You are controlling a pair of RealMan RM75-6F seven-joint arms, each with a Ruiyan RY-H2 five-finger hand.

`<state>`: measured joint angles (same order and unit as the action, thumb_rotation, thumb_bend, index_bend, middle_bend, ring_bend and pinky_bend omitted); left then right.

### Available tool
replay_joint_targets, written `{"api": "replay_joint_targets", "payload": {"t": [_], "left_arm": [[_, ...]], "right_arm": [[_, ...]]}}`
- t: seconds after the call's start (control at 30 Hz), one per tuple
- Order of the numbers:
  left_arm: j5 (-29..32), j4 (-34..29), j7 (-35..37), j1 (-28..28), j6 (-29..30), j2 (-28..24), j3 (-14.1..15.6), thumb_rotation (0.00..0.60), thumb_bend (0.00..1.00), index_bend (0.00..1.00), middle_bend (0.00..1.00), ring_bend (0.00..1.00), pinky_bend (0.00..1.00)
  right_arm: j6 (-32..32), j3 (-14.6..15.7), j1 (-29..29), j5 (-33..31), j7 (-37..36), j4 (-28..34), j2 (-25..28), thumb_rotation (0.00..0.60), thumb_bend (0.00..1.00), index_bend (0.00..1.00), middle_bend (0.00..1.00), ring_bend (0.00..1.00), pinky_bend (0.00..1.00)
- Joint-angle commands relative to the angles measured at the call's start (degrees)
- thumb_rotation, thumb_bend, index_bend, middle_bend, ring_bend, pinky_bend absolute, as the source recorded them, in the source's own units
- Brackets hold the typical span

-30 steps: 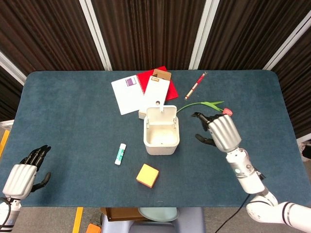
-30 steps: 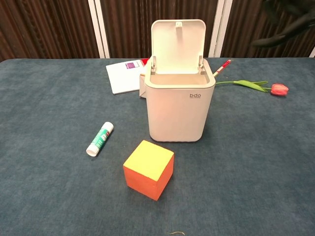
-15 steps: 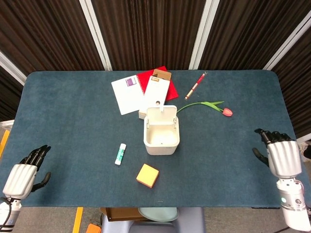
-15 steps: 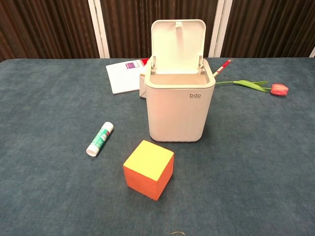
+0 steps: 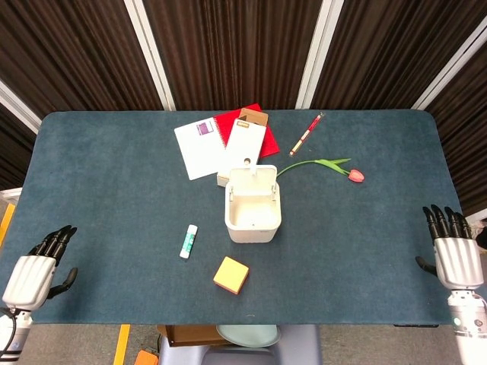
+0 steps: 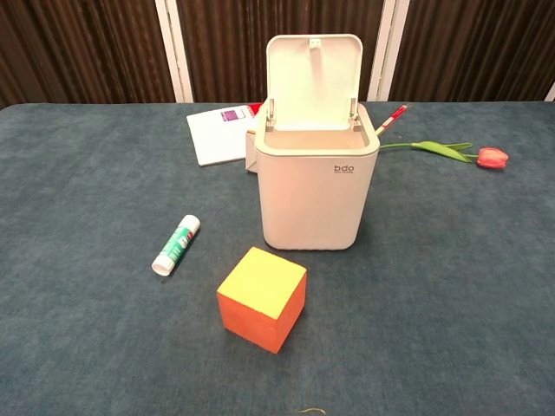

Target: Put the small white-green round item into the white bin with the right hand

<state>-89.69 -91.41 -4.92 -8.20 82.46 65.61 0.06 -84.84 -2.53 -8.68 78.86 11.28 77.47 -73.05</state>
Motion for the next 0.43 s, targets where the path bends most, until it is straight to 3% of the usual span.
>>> {"api": "replay_joint_targets", "payload": {"t": [0.03,0.43], "left_arm": [[-0.01,0.21,0.18,-0.13,-0.17,0.12,0.0,0.6,0.42,0.05,0.07,0.13,0.36],[-0.18,0.32,-0.01,-0.29,-0.47,0.28,0.17,0.6,0.42,0.05,0.07,0.13,0.36]], "right_arm": [[2.0,0.52,-0.1,-0.94,2.03,-0.47,-0.15,0.6,0.08,0.11,0.13,0.05,0.2],[0.9,-0.25,0.79,0.94,0.85,-0.25,-0.38,0.6,0.08,0.09,0.12,0.04,0.2]]}}
